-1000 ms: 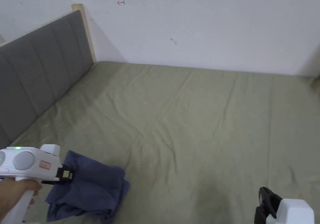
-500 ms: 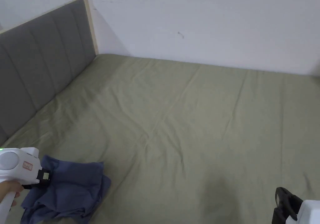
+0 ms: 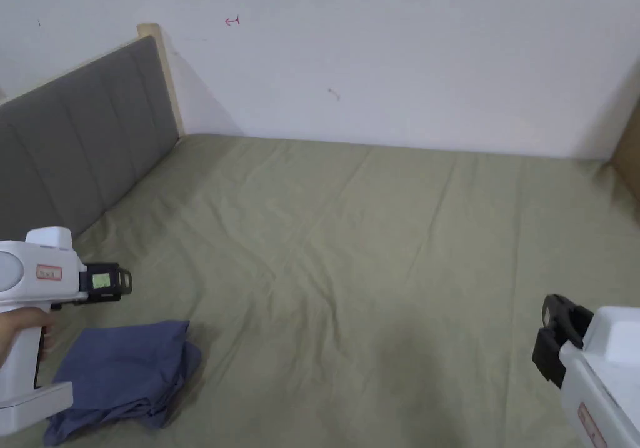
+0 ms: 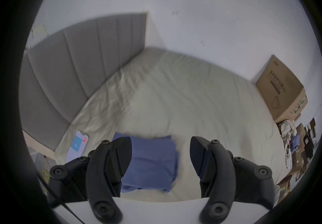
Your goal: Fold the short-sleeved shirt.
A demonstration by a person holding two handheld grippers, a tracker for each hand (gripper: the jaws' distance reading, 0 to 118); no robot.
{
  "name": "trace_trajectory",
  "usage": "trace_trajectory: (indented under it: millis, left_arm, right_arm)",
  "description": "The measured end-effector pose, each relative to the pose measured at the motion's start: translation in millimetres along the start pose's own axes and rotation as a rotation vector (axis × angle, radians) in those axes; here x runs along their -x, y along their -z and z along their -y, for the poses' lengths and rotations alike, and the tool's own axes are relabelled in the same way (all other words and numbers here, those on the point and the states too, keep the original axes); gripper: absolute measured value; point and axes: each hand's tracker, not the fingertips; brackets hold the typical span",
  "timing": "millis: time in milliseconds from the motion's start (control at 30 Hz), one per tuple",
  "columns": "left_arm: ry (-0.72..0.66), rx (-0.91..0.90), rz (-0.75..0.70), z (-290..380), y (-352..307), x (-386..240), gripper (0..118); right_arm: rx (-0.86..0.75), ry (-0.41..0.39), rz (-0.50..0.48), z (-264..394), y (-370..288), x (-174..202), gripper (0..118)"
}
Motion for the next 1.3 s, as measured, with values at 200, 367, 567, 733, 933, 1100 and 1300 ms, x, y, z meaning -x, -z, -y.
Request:
trace_trajectory:
  millis: [200, 367, 567, 733, 933, 1100, 1300]
  left_arm:
    - [0.116, -0.331, 0.021, -9, -95, -77, 76]
    - [0.175, -0.609, 0.038, 3, -157, -144, 76]
    - [0.23, -0.806, 0.017, 40, -172, -211, 75]
    - [0.241, -0.881, 0.052, 68, -156, -247, 70]
    - [0.272, -0.844, 0.162, 84, -140, -273, 8]
    - [0.27, -0.823, 0.211, 93, -137, -284, 0]
    - [0.292, -0.822, 0.208, 96, -137, -287, 0]
  right_arm:
    - [-0.1, -0.009, 0.027, -54, -31, -23, 0]
    - [-0.183, -0.033, 0.047, -88, -54, -39, 0]
    - [-0.254, -0.058, 0.066, -101, -69, -49, 0]
    - [-0.27, -0.048, 0.079, -100, -74, -53, 0]
    - [-0.28, -0.025, 0.098, -96, -79, -58, 0]
    - [-0.277, -0.026, 0.112, -94, -79, -62, 0]
    - [-0.275, -0.032, 0.121, -93, -78, -64, 0]
